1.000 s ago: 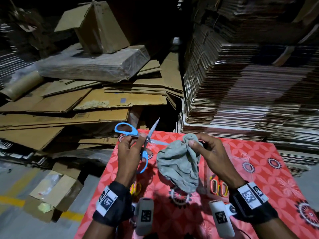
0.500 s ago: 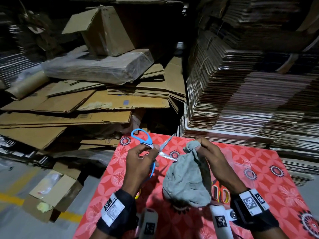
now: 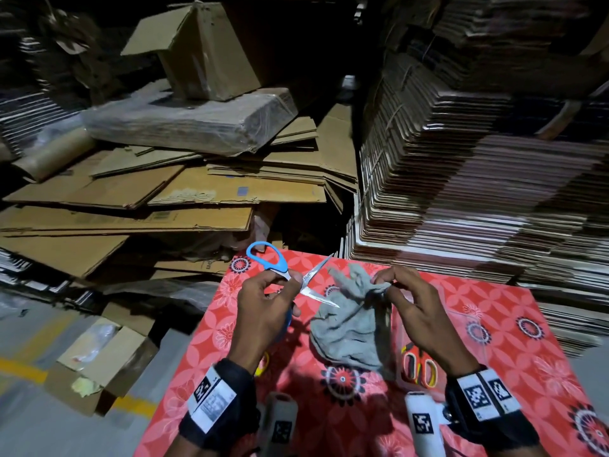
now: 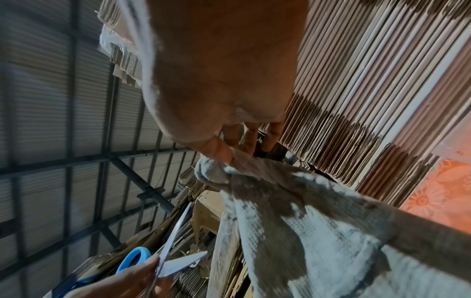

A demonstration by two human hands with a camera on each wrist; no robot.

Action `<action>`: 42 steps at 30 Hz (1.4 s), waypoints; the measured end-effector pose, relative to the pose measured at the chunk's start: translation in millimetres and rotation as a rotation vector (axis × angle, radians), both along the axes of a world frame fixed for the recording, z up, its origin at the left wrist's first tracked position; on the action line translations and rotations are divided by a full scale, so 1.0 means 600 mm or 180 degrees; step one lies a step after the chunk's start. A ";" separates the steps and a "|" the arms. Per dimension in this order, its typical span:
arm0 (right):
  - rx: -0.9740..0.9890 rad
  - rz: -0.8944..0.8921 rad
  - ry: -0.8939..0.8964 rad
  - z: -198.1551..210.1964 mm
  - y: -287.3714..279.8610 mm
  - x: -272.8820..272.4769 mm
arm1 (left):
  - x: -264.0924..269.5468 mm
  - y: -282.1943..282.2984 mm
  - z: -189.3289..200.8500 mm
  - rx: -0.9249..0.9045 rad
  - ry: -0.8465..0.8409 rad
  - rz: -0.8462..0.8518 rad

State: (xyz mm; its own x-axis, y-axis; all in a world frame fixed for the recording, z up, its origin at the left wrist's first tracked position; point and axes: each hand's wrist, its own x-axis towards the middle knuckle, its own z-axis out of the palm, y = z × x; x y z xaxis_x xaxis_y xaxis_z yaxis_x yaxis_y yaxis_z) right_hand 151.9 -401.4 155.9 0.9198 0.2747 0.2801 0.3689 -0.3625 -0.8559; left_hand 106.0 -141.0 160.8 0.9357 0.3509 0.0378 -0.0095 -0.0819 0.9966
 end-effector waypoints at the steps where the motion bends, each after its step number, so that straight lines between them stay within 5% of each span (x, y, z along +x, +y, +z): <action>1: 0.0049 0.0051 0.0035 0.002 0.000 -0.001 | 0.000 -0.001 0.000 -0.0024 0.0016 -0.0015; 11: 0.0002 0.0110 -0.0180 0.054 0.005 -0.016 | -0.011 -0.015 0.002 0.0306 -0.0172 -0.0113; 18: 0.0423 -0.0388 -0.0657 0.080 0.046 -0.033 | -0.017 -0.037 -0.003 0.0290 -0.0139 -0.0324; 23: 0.0155 -0.0790 -0.1244 0.062 0.082 -0.038 | -0.015 -0.051 0.003 0.0278 -0.0248 -0.0348; 42: -0.0412 -0.1080 -0.1382 0.034 0.132 -0.090 | -0.013 -0.063 0.002 0.0265 -0.0535 -0.0183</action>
